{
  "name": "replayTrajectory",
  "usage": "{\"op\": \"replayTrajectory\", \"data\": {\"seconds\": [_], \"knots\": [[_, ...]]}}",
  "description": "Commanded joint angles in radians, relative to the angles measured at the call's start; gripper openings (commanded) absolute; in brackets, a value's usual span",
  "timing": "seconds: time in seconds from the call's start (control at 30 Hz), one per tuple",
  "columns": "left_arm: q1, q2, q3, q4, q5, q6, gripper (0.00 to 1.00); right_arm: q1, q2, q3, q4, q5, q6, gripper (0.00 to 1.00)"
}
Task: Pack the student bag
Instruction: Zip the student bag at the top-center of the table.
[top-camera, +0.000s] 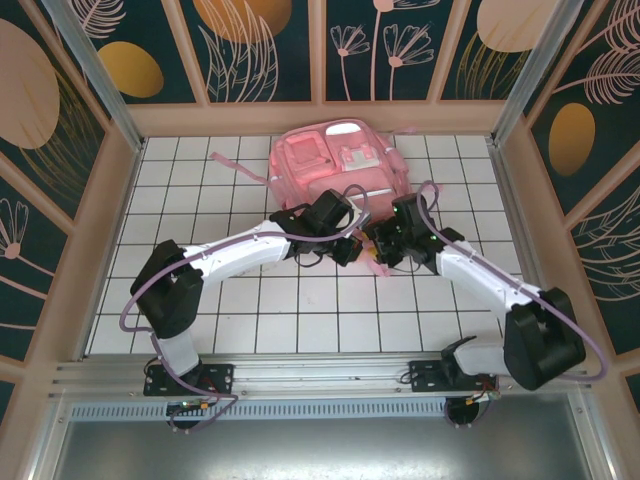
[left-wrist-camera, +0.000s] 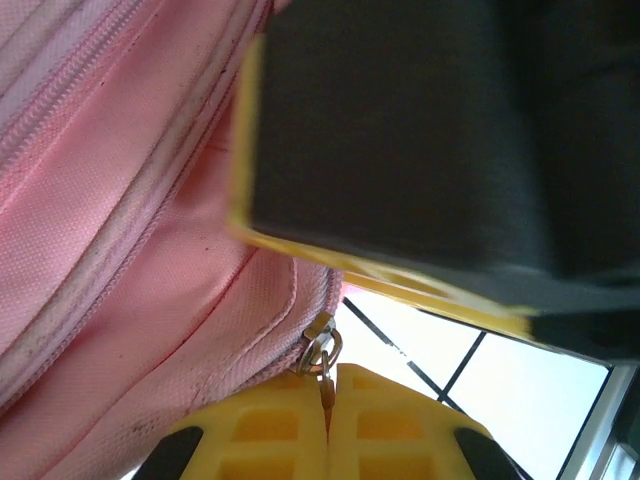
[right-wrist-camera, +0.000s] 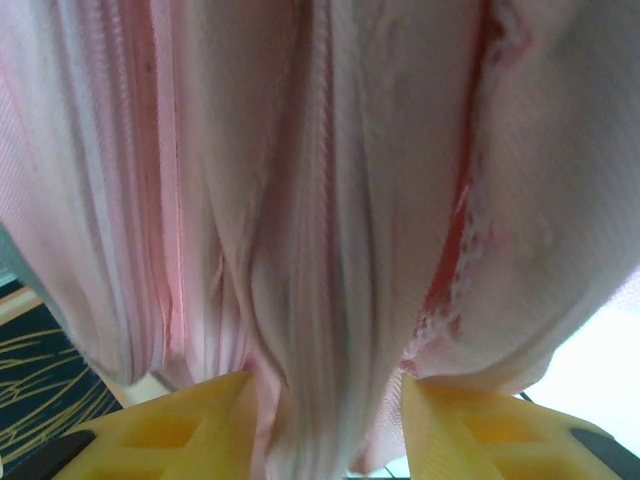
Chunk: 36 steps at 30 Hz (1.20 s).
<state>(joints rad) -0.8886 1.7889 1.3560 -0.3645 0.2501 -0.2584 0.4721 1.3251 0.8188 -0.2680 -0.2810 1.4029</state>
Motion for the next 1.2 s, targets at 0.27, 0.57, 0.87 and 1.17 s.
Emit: {"op": "replayTrajectory", "data": {"seconds": [0.27,0.57,0.87,1.17], "knots": [[-0.013,-0.056,-0.002,0.008,-0.067,0.058,0.0,-0.019,0.004,0.045,-0.032,0.128,-0.073,0.0],[0.012,-0.069,-0.103,0.006,-0.208,0.008,0.0,-0.119,-0.102,0.001,-0.062,0.102,-0.109,0.0],[0.087,-0.103,-0.169,0.043,-0.236,-0.054,0.0,-0.186,-0.132,0.012,-0.059,0.059,-0.151,0.0],[0.173,-0.081,-0.208,0.081,-0.236,-0.123,0.0,-0.256,-0.153,0.026,-0.072,0.012,-0.224,0.0]]}}
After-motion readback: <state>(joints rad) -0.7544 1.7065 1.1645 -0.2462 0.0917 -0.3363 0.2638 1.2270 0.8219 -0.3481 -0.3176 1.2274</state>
